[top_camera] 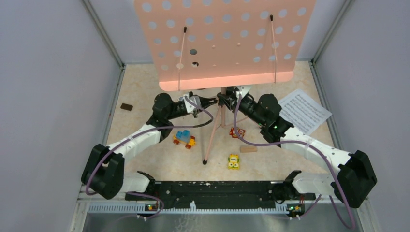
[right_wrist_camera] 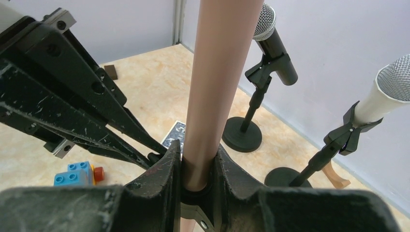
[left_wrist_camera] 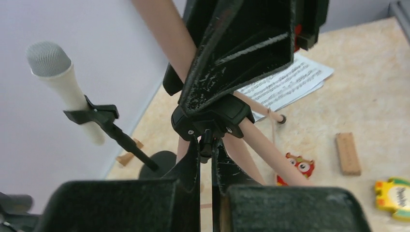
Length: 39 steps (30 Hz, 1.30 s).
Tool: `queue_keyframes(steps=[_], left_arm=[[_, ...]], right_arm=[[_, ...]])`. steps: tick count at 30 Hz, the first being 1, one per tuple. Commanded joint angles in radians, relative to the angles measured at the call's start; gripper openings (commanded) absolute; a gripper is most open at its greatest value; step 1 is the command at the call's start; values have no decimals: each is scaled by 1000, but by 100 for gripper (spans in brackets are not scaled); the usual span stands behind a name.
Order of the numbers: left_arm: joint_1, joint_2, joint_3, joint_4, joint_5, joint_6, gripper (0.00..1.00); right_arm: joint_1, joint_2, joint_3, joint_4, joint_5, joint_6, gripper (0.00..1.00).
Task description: Pack up the instrument practice props
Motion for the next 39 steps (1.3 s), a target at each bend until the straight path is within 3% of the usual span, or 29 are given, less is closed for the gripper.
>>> queue_keyframes(steps=[1, 4, 6, 15, 20, 26, 27, 31, 33, 39], left_arm=[[-20, 12, 4, 92, -257, -453, 0], [-21, 15, 80, -176, -505, -738, 0], [-21, 32, 131, -290, -523, -865, 0], [-21, 95, 129, -340, -498, -1416, 0], [-18, 147, 153, -431, -436, -1630, 0], [-12, 205, 78, -261, -315, -1923, 0], [-11, 209, 85, -259, -308, -1917, 1], [-4, 185, 142, -385, -356, -1768, 40], [1, 151, 164, -446, -408, -1682, 54], [9, 7, 224, -639, -616, -1382, 78]], right_arm=[[26, -9, -12, -22, -113, -88, 0], [27, -9, -13, -22, -115, -86, 0], [27, -9, -14, -23, -115, -87, 0], [26, -14, -12, -33, -119, -81, 0], [27, -15, -12, -41, -121, -85, 0], [26, -20, -17, -43, -118, -90, 0], [27, -20, -18, -42, -118, -90, 0], [27, -23, -19, -43, -119, -90, 0], [27, -24, -23, -43, -117, -92, 0], [26, -29, -32, -37, -118, -92, 0]])
